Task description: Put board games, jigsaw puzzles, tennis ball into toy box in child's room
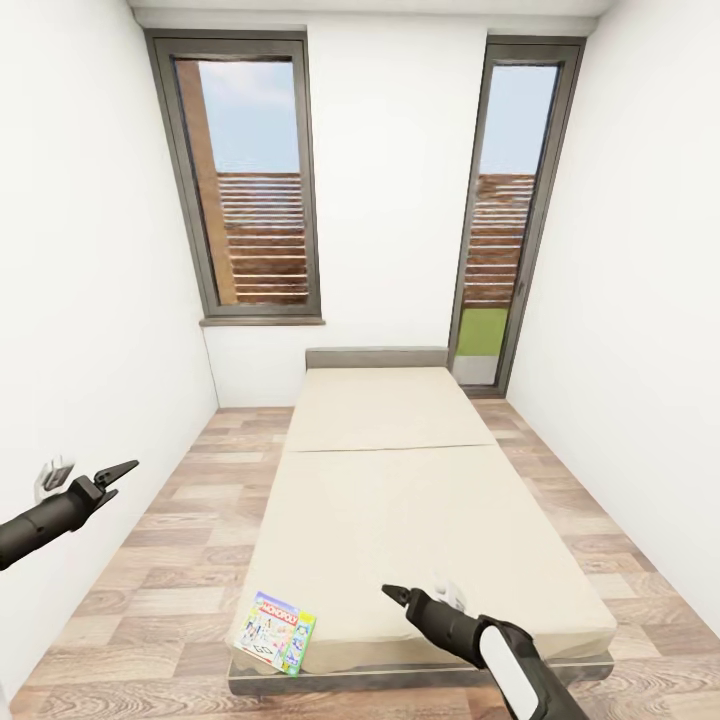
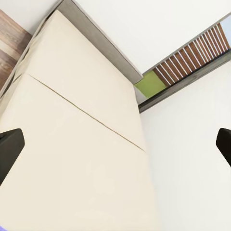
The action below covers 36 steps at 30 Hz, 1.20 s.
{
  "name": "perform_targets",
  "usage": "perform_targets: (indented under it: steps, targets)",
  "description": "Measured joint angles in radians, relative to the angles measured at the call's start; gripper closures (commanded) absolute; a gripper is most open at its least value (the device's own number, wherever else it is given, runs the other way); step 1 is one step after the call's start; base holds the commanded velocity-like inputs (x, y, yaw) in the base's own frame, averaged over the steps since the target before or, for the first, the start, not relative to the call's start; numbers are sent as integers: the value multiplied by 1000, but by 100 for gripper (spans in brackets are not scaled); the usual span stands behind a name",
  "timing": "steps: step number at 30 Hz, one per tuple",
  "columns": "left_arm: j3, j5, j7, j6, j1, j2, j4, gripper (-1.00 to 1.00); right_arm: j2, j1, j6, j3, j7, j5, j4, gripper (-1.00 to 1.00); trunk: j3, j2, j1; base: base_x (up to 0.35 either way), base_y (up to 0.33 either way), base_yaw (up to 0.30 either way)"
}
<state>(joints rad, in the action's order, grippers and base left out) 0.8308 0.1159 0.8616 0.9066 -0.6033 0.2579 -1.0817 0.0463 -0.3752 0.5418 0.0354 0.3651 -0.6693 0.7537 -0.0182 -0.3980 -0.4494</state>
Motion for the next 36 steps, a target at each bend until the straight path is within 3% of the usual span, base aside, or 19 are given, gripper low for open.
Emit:
perform_targets:
  steps: [5, 11, 14, 25, 36]
  targets:
    - [-1, 0, 1, 0, 1, -1, 1, -100, -12, -4, -39, 0, 29, 35, -79, -100, 0, 0, 0, 0, 0, 0]
    - [-1, 0, 1, 0, 0, 0, 4, -100, -17, -9, -71, -2, 101, 164, -174, -100, 0, 0, 0, 0, 0, 0]
    - [-1, 0, 2, 0, 0, 0, 4, -100, -14, -9, -76, -3, 160, 196, -191, -100, 0, 0, 0, 0, 0, 0]
    - [-1, 1, 4, 0, 0, 1, 5, -100, 5, -9, -82, -5, 210, 200, -276, -100, 0, 0, 0, 0, 0, 0]
    - [-1, 1, 4, 0, 0, 1, 6, -100, 6, 2, -165, -5, 256, 207, -302, -100, 0, 0, 0, 0, 0, 0]
